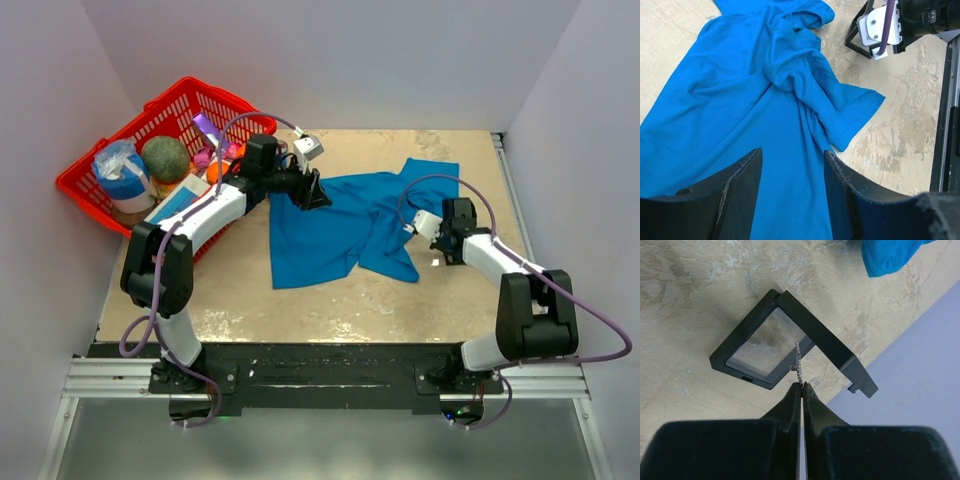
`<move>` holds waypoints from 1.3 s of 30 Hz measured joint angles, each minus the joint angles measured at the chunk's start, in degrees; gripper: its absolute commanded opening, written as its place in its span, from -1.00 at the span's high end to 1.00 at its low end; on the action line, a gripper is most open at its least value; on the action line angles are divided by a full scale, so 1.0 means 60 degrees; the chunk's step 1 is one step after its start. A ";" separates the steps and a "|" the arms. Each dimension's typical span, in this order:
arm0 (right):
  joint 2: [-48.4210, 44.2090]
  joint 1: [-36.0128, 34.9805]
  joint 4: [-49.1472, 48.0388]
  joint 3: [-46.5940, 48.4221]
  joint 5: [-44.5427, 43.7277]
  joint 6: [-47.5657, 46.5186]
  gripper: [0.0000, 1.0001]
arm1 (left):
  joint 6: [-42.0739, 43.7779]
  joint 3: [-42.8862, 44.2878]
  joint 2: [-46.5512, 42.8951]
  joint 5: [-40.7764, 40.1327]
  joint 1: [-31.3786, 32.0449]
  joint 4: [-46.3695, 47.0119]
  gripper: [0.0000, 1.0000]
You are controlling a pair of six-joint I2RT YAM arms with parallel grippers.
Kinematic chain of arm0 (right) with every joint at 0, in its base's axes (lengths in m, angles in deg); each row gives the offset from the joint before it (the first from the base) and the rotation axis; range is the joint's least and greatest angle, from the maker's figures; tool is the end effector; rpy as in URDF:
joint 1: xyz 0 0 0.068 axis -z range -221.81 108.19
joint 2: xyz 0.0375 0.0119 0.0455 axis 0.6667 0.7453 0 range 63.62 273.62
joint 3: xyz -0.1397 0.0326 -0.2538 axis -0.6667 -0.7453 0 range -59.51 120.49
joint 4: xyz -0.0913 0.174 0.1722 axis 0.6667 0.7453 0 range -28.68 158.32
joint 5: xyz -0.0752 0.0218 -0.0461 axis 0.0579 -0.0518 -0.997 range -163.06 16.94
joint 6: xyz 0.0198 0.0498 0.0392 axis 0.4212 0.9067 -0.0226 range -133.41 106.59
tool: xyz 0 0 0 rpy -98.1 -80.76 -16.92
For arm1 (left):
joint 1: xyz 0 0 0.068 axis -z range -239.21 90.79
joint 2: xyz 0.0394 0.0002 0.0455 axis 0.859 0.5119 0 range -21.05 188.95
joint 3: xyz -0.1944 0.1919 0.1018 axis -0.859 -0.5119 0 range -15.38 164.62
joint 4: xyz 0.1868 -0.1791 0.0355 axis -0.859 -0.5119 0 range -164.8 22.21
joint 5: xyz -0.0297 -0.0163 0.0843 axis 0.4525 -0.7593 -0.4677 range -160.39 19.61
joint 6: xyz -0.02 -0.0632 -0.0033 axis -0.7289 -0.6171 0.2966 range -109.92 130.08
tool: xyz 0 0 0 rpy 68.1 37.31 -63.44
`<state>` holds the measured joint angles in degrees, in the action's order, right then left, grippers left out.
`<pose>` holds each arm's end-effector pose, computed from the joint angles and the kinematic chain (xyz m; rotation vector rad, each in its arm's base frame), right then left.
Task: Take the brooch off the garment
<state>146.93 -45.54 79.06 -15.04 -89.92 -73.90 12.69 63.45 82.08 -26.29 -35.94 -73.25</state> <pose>0.2841 0.0032 0.1843 -1.3194 2.3266 -0.7298 0.3798 -0.2030 0.2878 0.9190 1.8705 -1.0194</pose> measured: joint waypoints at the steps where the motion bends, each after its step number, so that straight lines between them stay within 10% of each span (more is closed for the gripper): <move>1: 0.0055 0.0000 -0.0004 0.0000 0.0000 -0.0004 1.00 | 0.0000 0.0000 0.0000 -0.0004 0.0000 0.0000 -0.12; 30: 0.0769 0.0000 0.0044 0.0321 -0.0080 -0.0219 0.99 | 0.0004 0.0004 0.0007 -0.0135 -0.0033 -0.0011 -0.12; 39: 0.0943 0.0000 0.0495 0.0488 -0.0211 -0.0251 0.60 | 0.0004 0.0004 0.0033 -0.0135 -0.0047 -0.0011 -0.11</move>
<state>152.59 -45.54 82.03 -12.12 -91.19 -75.41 12.71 63.47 82.28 -27.10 -36.22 -73.31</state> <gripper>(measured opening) 0.157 0.560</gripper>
